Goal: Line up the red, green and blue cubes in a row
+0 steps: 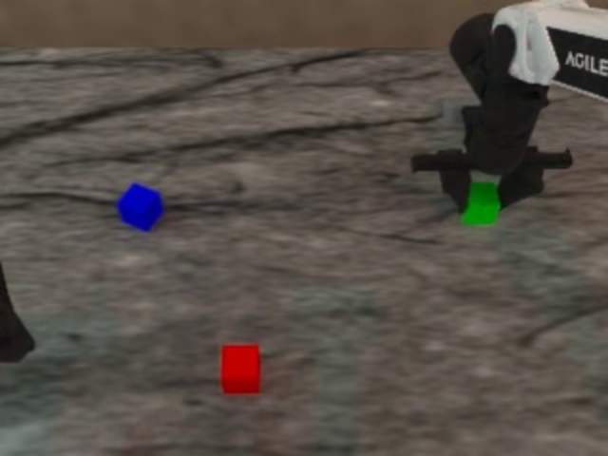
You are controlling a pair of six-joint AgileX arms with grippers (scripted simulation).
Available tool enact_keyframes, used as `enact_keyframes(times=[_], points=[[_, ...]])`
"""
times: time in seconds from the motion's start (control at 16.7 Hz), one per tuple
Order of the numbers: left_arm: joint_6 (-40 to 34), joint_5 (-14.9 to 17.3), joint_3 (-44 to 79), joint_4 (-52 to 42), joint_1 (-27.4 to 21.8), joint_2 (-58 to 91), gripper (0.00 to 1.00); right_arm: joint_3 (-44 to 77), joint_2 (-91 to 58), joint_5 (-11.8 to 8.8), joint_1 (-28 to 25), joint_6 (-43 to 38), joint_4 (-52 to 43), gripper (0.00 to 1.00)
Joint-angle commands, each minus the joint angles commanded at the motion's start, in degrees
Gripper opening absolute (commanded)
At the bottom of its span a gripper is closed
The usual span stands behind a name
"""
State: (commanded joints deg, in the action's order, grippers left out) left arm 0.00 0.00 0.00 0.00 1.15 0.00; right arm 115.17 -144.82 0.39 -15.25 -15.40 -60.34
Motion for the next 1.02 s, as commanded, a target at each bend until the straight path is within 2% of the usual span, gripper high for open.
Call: enact_keyframes(times=[0.18,0.6,0.9,1.02], points=[[0.0,0.0,0.0,0.0,0.0,0.0,1.0,1.11,1.09,0.22,0.16,0.04,-1.23,0.0],[0.0,0.0,0.0,0.0,0.0,0.0,1.0,10.51,3.83,0.18,-0.31,0.14,-13.59,0.0],[0.0,0.0,0.0,0.0,0.0,0.0,1.0,10.42,3.86,0.16,-0.17,-0.08,-13.57,0.0],[0.0,0.0,0.0,0.0,0.0,0.0,1.0,8.37,5.41,0.18,-2.23,-2.12,-12.85,0.0]])
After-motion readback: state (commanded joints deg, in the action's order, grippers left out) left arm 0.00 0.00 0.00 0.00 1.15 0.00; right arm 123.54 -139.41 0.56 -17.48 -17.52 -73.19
